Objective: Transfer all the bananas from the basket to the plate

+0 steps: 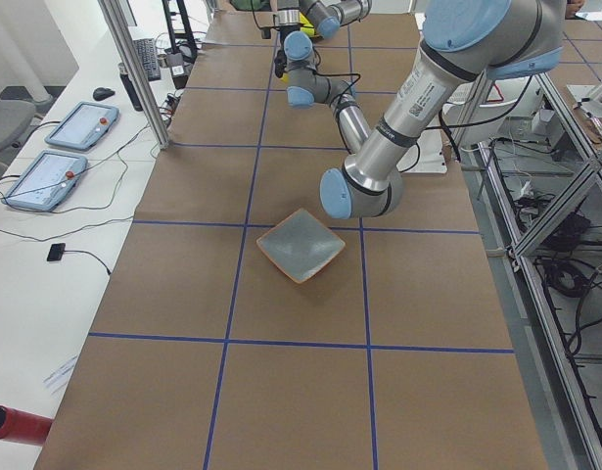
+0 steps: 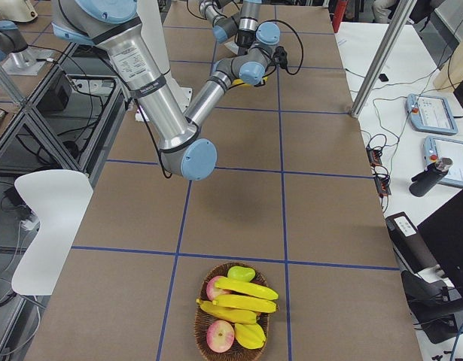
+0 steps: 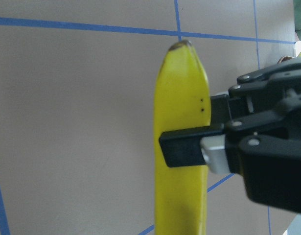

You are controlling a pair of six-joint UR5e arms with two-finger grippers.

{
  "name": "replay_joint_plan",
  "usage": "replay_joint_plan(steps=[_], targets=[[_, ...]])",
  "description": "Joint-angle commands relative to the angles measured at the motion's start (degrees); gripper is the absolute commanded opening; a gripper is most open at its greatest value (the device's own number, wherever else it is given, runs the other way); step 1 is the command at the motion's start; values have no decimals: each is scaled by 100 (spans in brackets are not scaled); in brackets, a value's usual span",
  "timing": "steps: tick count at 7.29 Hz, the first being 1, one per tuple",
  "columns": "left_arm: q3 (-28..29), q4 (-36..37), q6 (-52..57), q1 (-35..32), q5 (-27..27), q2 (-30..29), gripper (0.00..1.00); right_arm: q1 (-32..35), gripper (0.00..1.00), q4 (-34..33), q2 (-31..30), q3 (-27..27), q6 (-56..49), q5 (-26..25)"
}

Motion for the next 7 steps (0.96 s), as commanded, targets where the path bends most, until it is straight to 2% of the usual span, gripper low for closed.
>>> replay_joint_plan(steps=[1, 3, 6, 7], targets=[[60, 4, -27, 24, 0, -50, 85, 1, 0, 7, -11, 17, 12, -4], [78, 4, -27, 68, 0, -42, 61, 1, 0, 7, -11, 17, 12, -4], [113, 4, -45, 138, 9, -42, 60, 9, 0, 7, -2, 17, 12, -4], [121, 13, -54, 147, 9, -42, 46, 9, 0, 7, -2, 17, 12, -4]])
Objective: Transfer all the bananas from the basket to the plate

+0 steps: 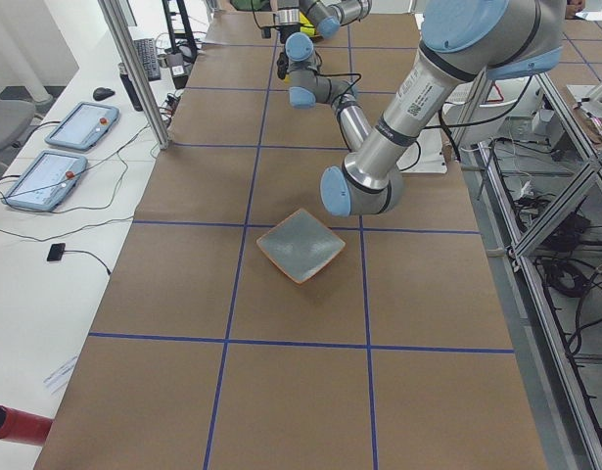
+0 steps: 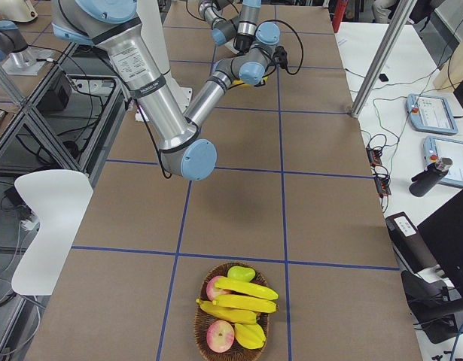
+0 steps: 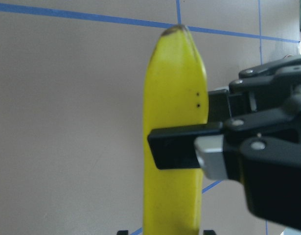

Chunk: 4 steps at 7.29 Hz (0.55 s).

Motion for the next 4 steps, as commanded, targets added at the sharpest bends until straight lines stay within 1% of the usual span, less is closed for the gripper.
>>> replay_joint_plan(steps=[1, 2, 3, 4], targets=[[9, 7, -8, 63, 3, 0, 13, 0, 0, 0, 1, -9, 0, 0], [0, -2, -8, 90, 3, 9, 0, 0, 0, 0, 1, -9, 0, 0], [-8, 7, -8, 90, 3, 18, 0, 0, 18, -9, 1, -17, 261, 0], [-9, 7, -95, 90, 3, 27, 0, -8, 99, 43, 36, -9, 577, -52]])
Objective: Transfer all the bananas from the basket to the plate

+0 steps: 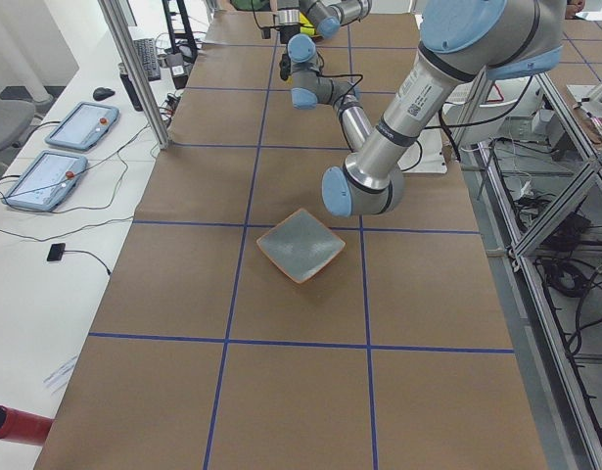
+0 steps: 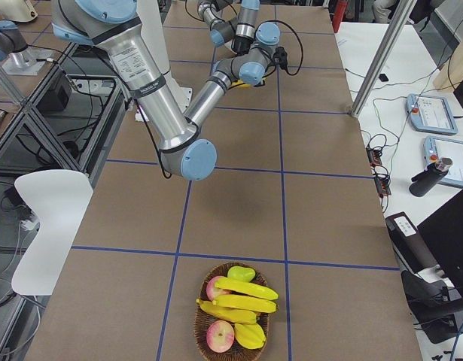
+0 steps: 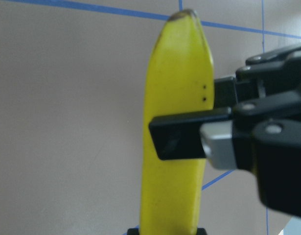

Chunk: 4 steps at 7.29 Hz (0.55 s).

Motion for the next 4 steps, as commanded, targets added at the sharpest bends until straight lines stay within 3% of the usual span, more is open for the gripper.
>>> replay_joint_plan(steps=[1, 4], targets=[[-13, -6, -156, 9, -1, 11, 0, 10, 100, 188, 45, 3, 725, -43], [-13, -6, -157, 0, -1, 37, 0, 159, 100, 242, 46, 3, 791, 18]])
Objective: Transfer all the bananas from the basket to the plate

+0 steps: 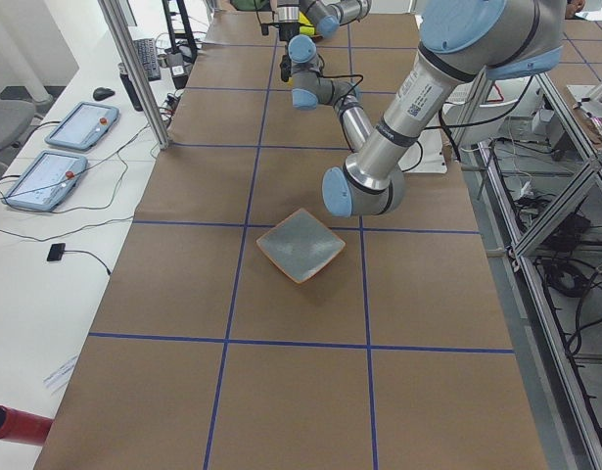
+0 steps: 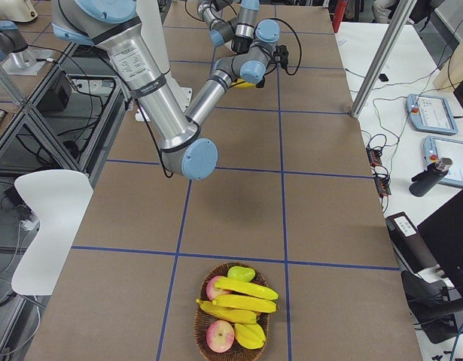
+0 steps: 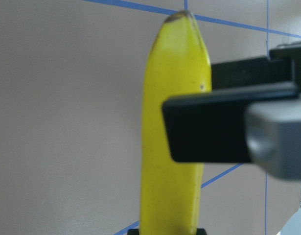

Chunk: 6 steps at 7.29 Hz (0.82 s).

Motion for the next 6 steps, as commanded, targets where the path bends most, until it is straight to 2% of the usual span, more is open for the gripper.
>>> replay_joint_plan(steps=[1, 3, 5, 6], targets=[[-1, 0, -5, -7, 0, 20, 0, 217, 100, 7, -30, -8, 14, 109], [8, 0, -5, -33, 0, 37, 0, 419, 100, -1, -196, -17, -21, 170], [17, 87, -13, -173, 165, 107, 0, 1032, 100, 7, -556, -17, -127, 748], [-27, 209, -92, -313, 384, 308, 0, 1210, 100, -10, -758, -9, -232, 812]])
